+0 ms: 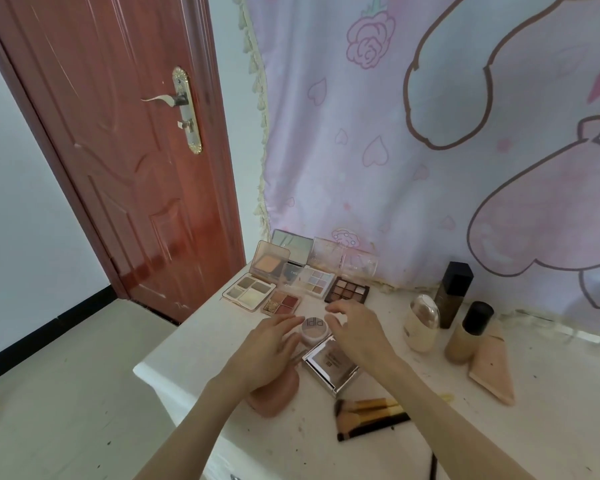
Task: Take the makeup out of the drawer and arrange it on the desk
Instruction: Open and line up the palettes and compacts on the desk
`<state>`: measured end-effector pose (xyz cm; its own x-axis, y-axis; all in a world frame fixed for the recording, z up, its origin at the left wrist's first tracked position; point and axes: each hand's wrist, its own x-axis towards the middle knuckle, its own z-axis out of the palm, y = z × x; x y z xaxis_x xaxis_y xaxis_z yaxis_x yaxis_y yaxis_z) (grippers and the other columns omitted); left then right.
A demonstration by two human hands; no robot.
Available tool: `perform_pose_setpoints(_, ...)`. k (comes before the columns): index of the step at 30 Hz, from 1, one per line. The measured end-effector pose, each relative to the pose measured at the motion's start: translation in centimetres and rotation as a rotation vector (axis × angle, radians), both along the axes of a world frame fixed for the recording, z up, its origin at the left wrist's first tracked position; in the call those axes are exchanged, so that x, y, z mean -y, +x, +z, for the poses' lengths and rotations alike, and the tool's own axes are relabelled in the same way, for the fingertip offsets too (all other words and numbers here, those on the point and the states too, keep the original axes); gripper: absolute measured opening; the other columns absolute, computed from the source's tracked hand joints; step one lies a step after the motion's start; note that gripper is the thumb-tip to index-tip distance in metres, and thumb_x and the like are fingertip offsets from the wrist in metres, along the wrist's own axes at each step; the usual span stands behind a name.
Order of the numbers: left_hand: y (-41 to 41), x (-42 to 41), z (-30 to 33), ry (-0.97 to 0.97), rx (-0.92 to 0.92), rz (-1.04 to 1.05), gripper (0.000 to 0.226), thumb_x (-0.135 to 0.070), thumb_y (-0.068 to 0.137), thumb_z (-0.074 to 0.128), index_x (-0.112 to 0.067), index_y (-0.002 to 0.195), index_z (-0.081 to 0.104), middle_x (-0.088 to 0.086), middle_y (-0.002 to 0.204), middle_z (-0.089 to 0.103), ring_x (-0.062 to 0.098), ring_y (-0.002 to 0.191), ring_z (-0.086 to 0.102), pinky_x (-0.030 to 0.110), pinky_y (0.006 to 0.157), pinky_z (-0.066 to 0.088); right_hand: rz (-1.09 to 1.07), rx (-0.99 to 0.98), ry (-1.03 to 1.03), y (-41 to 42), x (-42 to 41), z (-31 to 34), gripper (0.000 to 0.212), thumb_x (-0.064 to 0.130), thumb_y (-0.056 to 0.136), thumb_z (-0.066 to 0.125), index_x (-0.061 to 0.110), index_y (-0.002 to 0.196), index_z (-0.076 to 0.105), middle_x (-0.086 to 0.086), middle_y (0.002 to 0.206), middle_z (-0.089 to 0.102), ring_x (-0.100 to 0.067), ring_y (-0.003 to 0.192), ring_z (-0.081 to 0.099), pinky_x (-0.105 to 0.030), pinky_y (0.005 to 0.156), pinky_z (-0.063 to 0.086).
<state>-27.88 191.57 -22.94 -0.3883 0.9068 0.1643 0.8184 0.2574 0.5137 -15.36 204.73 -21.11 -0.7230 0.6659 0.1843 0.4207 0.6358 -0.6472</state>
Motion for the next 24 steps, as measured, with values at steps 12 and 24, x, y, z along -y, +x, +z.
perform_pose_setpoints(12,3.8,-1.3,-1.5,-0.098,-0.025,0.032,0.046,-0.026,0.099,0.032,-0.035,0.143,0.028,-0.016,0.154,0.016,0.014,0.132,0.037,0.029,0.101,0.036,0.187,0.374,0.342,6.3,1.4,-2.8,0.074,0.056,0.083,0.047,0.019,0.144,0.029,-0.001,0.149,0.032,-0.015,0.139,0.020,-0.038,0.117,0.011)
perform_pose_setpoints(24,6.0,-2.8,-1.3,-0.072,0.068,0.010,0.043,-0.024,0.099,0.034,-0.033,0.141,0.034,-0.010,0.152,0.025,0.012,0.136,0.028,0.030,0.107,0.029,0.035,-0.094,0.015,9.4,1.1,-0.8,0.054,0.026,0.084,0.059,0.016,0.135,0.044,0.002,0.122,0.050,-0.008,0.108,0.046,-0.011,0.090,0.034)
